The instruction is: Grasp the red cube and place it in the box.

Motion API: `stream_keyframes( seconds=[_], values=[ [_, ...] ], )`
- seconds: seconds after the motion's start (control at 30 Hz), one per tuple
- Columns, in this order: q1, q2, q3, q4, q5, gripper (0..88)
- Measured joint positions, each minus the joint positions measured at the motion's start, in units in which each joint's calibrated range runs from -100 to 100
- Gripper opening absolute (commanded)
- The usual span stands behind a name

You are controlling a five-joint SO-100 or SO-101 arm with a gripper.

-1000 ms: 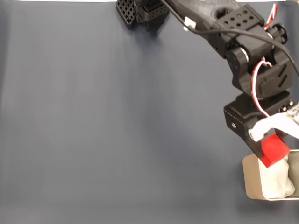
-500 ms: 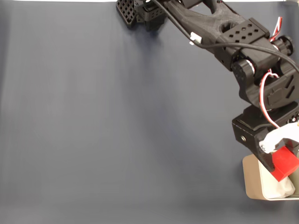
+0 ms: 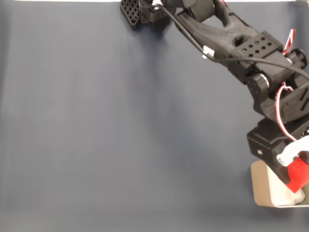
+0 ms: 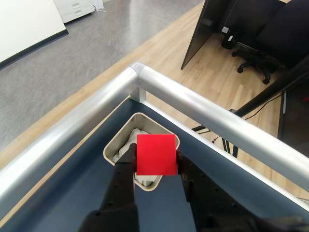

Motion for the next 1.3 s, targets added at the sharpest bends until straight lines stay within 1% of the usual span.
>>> stream_keyframes(
  seconds=[0.1,0.43,0.97,1.0,1.03,1.13,1.17,1.23,1.3],
  values=[
    [-0.3,1.5,-1.2,0.0,0.0,0.7],
    [-0.9,3.6,-1.5,-0.1,-2.5,0.6],
    [-1.3,3.6,-1.5,-2.1,-2.6,1.4],
    [-1.3,3.6,-1.5,-2.3,-2.6,3.2],
    [-1.3,3.6,-1.5,-2.5,-2.6,6.9],
    [-1.3,3.6,-1.5,-3.1,-2.6,24.4],
    [-1.3,3.6,-1.5,-3.5,-2.7,28.6],
    [-1.3,3.6,-1.5,-4.4,-3.5,33.6],
    [-1.3,3.6,-1.5,-4.8,-4.2,36.1]
  ],
)
